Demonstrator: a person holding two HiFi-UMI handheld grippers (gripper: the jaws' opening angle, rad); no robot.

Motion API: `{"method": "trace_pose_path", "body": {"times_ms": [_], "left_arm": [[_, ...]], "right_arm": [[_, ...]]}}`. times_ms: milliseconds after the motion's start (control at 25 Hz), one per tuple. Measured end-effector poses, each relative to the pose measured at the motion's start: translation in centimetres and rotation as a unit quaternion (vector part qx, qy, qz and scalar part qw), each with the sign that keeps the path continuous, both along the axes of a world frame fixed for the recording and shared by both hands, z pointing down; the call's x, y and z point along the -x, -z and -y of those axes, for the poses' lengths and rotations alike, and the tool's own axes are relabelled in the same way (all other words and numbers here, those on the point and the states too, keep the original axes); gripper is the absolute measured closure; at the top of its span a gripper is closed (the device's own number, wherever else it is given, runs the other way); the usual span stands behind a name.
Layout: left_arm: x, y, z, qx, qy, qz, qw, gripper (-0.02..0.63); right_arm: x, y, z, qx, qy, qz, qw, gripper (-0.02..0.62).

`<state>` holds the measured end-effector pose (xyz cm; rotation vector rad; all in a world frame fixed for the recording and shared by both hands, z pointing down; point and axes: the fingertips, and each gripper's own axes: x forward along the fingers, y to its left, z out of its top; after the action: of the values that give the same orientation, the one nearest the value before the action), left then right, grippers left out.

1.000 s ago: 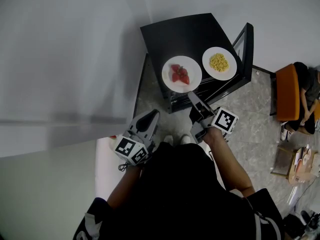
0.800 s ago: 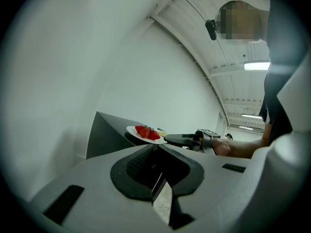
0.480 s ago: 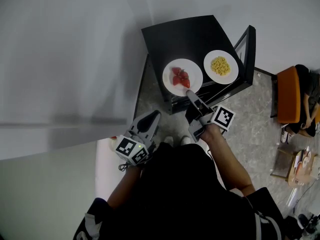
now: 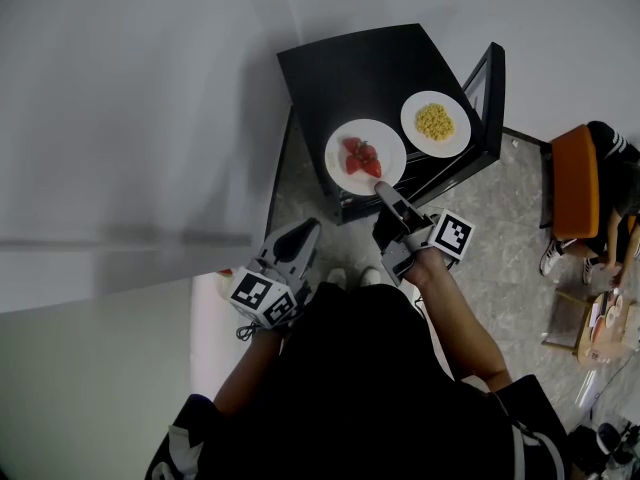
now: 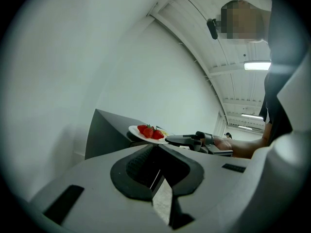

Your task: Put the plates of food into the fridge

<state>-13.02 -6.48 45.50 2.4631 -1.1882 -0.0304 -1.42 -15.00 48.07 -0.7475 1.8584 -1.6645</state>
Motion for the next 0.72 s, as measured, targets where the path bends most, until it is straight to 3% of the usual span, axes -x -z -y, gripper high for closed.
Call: {"method": "trace_pose_path", "body": {"times_ms": [720], "left_arm": [[-3.7,0.4,-4.2,-0.001,-0.024,-0.009,0.9997,0.58]], "right_arm": [[-4.9,0.1,-7.8,0.008,-0.001,0.023,1.0,0.551]]}}
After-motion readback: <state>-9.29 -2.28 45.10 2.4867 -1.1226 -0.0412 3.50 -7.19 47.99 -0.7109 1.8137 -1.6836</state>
